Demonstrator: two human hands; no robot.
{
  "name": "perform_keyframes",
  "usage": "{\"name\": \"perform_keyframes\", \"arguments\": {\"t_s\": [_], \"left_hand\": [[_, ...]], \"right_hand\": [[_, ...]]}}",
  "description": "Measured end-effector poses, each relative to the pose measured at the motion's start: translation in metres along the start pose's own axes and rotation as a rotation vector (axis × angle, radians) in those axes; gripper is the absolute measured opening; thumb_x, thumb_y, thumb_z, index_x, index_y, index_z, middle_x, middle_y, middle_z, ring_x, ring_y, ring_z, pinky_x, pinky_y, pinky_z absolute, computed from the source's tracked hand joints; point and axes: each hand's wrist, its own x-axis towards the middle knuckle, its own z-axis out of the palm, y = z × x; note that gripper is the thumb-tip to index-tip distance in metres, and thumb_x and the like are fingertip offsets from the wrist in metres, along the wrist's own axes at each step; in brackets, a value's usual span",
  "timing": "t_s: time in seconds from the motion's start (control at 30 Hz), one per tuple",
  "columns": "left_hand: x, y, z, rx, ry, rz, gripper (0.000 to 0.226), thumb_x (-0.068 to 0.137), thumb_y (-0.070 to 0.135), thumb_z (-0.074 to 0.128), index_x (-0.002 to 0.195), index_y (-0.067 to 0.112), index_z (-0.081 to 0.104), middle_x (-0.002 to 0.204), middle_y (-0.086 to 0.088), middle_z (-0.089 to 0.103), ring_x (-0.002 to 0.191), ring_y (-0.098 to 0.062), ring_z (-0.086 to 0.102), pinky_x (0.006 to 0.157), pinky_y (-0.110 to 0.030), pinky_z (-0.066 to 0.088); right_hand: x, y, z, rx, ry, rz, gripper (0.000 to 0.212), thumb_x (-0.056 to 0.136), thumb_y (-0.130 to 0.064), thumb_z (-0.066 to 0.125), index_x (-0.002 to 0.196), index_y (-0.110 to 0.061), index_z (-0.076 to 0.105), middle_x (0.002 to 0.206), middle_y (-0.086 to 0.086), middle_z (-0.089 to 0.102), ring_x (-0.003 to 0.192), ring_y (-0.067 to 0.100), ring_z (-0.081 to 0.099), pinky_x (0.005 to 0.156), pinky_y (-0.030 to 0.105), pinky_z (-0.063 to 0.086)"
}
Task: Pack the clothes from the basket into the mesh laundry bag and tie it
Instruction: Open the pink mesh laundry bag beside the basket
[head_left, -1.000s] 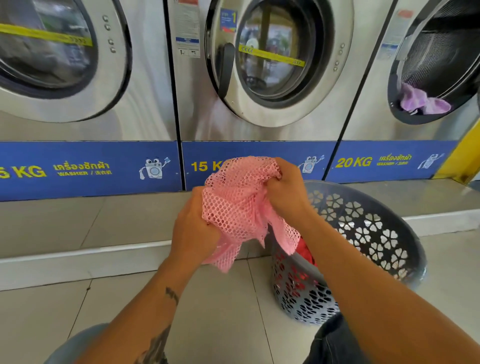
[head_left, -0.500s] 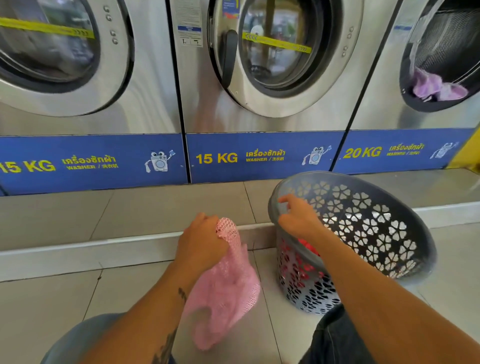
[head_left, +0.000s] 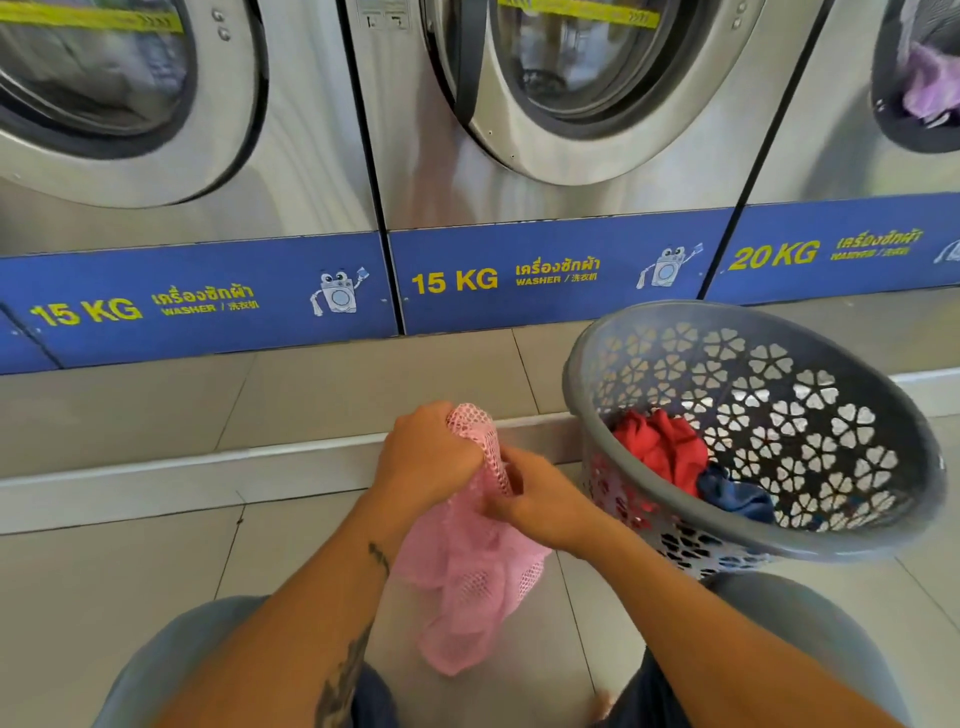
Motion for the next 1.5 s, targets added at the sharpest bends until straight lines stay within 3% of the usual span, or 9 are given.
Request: {"name": "perform_keyframes", "arguments": {"t_s": [0.1, 0.23, 0.47, 0.7, 0.8, 1.0, 1.33, 1.43, 1.5], "left_hand": [[-0.003, -0.012, -0.011, 0.062, -0.063, 0.049, 0.008, 0.078, 0.023, 0.063, 0.078, 0.021, 0.055, 0.078, 0.003, 0.062, 0.070, -0.018, 0.059, 0.055, -0.029, 0.043], [-0.011, -0.029, -0.025, 0.092, -0.101, 0.119, 0.023, 0.079, 0.012, 0.065, 0.096, 0.023, 0.054, 0.095, 0.001, 0.055, 0.082, -0.019, 0.056, 0.060, -0.030, 0.041], [-0.029, -0.042, -0.043, 0.007, 0.127, 0.355, 0.041, 0.084, 0.012, 0.063, 0.117, 0.033, 0.049, 0.101, 0.011, 0.053, 0.085, -0.016, 0.055, 0.074, -0.034, 0.050], [-0.049, -0.030, -0.043, -0.116, 0.011, 0.653, 0.051, 0.088, -0.002, 0.049, 0.120, 0.034, 0.067, 0.104, 0.015, 0.068, 0.090, -0.006, 0.062, 0.081, -0.022, 0.049], [-0.041, -0.036, -0.040, -0.128, -0.004, 0.541, 0.045, 0.088, -0.007, 0.046, 0.108, 0.020, 0.076, 0.090, 0.016, 0.059, 0.083, -0.008, 0.058, 0.076, -0.027, 0.048], [-0.021, -0.041, -0.036, -0.179, 0.099, 0.284, 0.048, 0.090, -0.004, 0.045, 0.128, 0.019, 0.065, 0.116, 0.002, 0.061, 0.104, -0.019, 0.057, 0.099, -0.034, 0.047], [0.003, -0.022, -0.025, -0.638, -0.060, 0.011, 0.069, 0.083, -0.012, 0.044, 0.118, 0.043, 0.065, 0.108, -0.001, 0.072, 0.066, -0.011, 0.057, 0.060, -0.029, 0.049], [0.011, -0.020, -0.022, -0.647, -0.064, 0.026, 0.071, 0.082, -0.012, 0.044, 0.123, 0.043, 0.063, 0.104, 0.021, 0.070, 0.080, -0.014, 0.056, 0.073, -0.029, 0.047], [0.013, -0.020, -0.021, -0.580, -0.055, 0.054, 0.070, 0.084, -0.009, 0.045, 0.129, 0.043, 0.059, 0.083, 0.009, 0.066, 0.067, -0.016, 0.047, 0.061, -0.029, 0.042]], "right_hand": [[0.008, -0.006, -0.003, 0.003, 0.221, 0.020, 0.018, 0.087, 0.000, 0.054, 0.082, -0.010, 0.068, 0.073, 0.000, 0.068, 0.067, 0.012, 0.058, 0.064, 0.034, 0.049], [0.017, -0.020, -0.030, 0.132, 0.286, 0.146, 0.009, 0.093, -0.010, 0.061, 0.086, -0.013, 0.066, 0.072, 0.003, 0.067, 0.059, 0.013, 0.059, 0.051, 0.025, 0.048], [0.022, -0.050, -0.041, 0.085, 0.253, 0.222, 0.008, 0.086, -0.004, 0.065, 0.082, -0.011, 0.063, 0.070, 0.005, 0.061, 0.065, 0.018, 0.056, 0.058, 0.029, 0.045], [0.025, -0.083, -0.037, -0.234, 0.309, 0.146, 0.007, 0.080, -0.003, 0.056, 0.078, -0.008, 0.062, 0.074, 0.010, 0.052, 0.069, 0.020, 0.048, 0.062, 0.033, 0.039], [0.029, -0.084, -0.040, -0.293, 0.271, 0.131, 0.006, 0.087, -0.012, 0.064, 0.085, -0.007, 0.061, 0.079, 0.008, 0.063, 0.067, 0.018, 0.054, 0.061, 0.030, 0.044], [0.033, -0.048, -0.033, -0.283, 0.136, 0.147, 0.017, 0.089, -0.014, 0.067, 0.104, -0.017, 0.060, 0.088, 0.001, 0.063, 0.073, 0.016, 0.058, 0.061, 0.026, 0.046], [0.046, -0.008, -0.008, -0.146, -0.136, 0.123, 0.076, 0.067, -0.035, 0.075, 0.138, -0.038, 0.045, 0.129, -0.009, 0.061, 0.119, 0.015, 0.059, 0.103, 0.043, 0.049], [0.048, 0.001, -0.009, -0.204, -0.108, 0.139, 0.036, 0.080, -0.027, 0.062, 0.116, -0.026, 0.068, 0.114, -0.005, 0.071, 0.108, 0.018, 0.065, 0.098, 0.046, 0.052], [0.047, -0.001, -0.013, -0.220, -0.015, 0.140, 0.019, 0.087, -0.018, 0.052, 0.090, -0.016, 0.070, 0.090, 0.004, 0.074, 0.088, 0.024, 0.070, 0.088, 0.051, 0.057]]}}
